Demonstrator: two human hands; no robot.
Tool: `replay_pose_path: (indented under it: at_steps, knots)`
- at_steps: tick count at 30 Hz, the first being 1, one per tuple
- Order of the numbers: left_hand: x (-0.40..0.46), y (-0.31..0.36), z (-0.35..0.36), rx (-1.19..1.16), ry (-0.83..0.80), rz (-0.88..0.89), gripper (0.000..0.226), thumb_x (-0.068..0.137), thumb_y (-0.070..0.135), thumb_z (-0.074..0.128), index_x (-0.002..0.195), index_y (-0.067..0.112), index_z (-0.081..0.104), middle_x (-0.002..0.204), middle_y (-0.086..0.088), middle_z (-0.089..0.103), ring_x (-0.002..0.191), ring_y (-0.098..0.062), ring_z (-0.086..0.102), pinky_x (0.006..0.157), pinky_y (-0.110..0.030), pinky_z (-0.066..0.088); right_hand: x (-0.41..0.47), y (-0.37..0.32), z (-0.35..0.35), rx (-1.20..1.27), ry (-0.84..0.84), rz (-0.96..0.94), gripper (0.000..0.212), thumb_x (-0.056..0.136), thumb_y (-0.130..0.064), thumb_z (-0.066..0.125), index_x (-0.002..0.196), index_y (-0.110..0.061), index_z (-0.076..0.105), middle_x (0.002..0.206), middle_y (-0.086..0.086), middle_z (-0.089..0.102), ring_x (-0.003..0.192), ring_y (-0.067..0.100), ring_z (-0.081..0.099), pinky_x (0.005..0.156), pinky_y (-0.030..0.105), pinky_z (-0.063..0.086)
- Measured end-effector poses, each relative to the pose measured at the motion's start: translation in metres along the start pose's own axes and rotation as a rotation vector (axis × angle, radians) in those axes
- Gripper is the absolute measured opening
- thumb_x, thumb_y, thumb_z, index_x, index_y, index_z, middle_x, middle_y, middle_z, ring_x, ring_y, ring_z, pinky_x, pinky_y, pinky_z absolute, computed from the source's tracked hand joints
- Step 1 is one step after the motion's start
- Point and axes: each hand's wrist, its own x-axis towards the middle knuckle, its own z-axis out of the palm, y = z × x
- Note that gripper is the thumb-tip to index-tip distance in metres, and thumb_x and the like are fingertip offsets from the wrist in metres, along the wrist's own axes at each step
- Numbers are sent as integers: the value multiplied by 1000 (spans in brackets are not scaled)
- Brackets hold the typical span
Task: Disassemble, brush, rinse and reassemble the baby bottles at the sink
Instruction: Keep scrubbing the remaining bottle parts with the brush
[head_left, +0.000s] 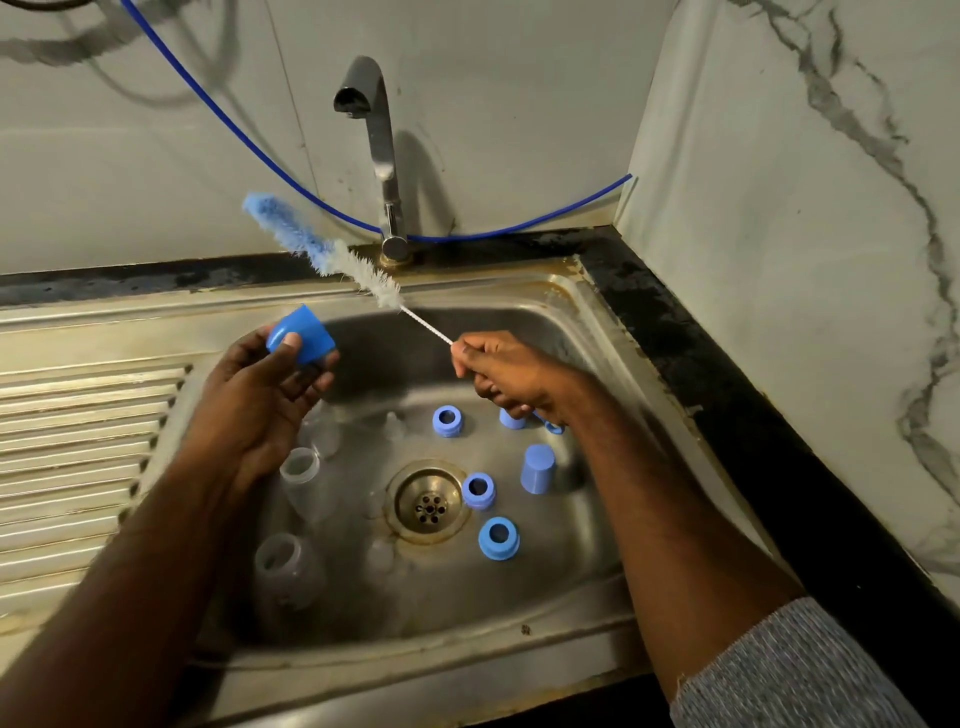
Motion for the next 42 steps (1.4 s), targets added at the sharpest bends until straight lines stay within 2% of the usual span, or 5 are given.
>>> replay_pose_path:
  at_steps: [15, 24, 32, 38, 42]
  knots:
    - [19, 8, -7, -241, 14, -14, 47, 101, 28, 56, 145, 14, 47, 132, -15, 65, 114, -23, 69, 89, -32, 59, -4, -13, 25, -175, -139, -6, 33, 107, -33, 36, 85, -18, 55, 59, -2, 37, 47, 8, 29, 44, 22, 23]
    - [9, 9, 10, -308, -18, -11, 38, 103, 19, 51, 140, 13, 51, 132, -17, 64, 116, -25, 68, 99, -35, 56, 7, -9, 27, -246, 91, -154, 43, 103, -37, 42, 63, -25, 49, 58, -6, 43, 58, 12, 38, 64, 38, 35]
    - [18, -3, 17, -312, -46, 36, 51, 86, 6, 59, 135, 1, 50, 139, -24, 58, 108, -32, 70, 87, -36, 61, 11, -14, 43, -103, 101, -201, 40, 107, -21, 40, 68, -18, 42, 51, -12, 37, 40, 0, 31, 45, 14, 27]
    - [15, -12, 18, -187, -135, 91, 55, 83, 7, 65, 136, 1, 52, 132, -20, 64, 114, -34, 68, 95, -40, 58, 8, -17, 45, -84, 141, -163, 41, 108, -23, 39, 68, -18, 43, 44, -14, 37, 37, 0, 32, 40, 11, 27]
    - [17, -16, 16, 353, -62, 511, 42, 87, -4, 70, 125, 8, 58, 122, -5, 68, 113, -20, 67, 97, -36, 56, 3, -22, 48, 28, 71, -79, 41, 108, -29, 38, 69, -17, 42, 51, -7, 33, 38, 3, 26, 37, 15, 22]
